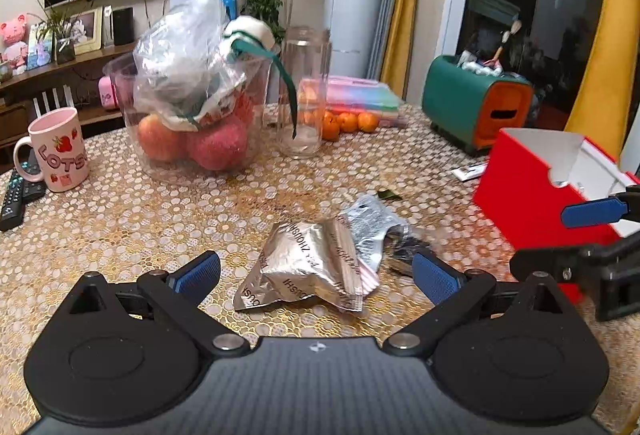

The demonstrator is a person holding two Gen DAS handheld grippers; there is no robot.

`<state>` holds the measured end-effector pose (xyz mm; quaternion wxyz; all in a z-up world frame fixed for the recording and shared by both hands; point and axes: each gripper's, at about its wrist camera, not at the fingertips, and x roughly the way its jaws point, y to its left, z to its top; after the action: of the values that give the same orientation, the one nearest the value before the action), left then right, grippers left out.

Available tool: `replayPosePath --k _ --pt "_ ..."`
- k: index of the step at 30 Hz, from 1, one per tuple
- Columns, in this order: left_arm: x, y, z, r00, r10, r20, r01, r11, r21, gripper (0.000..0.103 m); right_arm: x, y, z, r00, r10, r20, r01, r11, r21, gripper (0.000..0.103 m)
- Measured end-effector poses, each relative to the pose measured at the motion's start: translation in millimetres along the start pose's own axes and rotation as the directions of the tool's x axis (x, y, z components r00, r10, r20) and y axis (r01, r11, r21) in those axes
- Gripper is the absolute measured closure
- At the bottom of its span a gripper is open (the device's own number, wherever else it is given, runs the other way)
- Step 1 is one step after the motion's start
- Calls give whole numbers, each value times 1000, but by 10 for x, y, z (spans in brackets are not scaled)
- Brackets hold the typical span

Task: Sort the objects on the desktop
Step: 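Withdraw both tools from the box toward the foil packets, then grasp the silver foil packet with the left tool while the right tool grasps the black bag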

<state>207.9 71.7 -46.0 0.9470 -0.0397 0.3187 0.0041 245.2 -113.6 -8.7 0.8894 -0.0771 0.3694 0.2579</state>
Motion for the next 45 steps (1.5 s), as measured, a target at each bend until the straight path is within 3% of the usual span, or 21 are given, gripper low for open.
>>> replayPosePath --k 17,35,39,41,45 --pt "830 207 47 993 8 -119 -11 1000 -25 1 931 -4 1 998 6 -62 -8 1000 -24 16" --pt "951 336 -24 992 18 -127 -25 998 -59 2 1229 -22 -20 996 39 -75 -41 999 -27 30" --pt "925 321 -28 993 9 -121 -16 998 -56 6 1243 -6 -10 996 39 -75 -42 999 -30 35" --pt "907 291 -25 993 9 -117 -14 999 -43 10 1249 13 -8 996 45 -82 -48 998 -33 45" --pt "866 221 -29 993 20 -113 -21 1000 -10 21 1233 59 -12 996 40 -81 -44 998 -46 51"
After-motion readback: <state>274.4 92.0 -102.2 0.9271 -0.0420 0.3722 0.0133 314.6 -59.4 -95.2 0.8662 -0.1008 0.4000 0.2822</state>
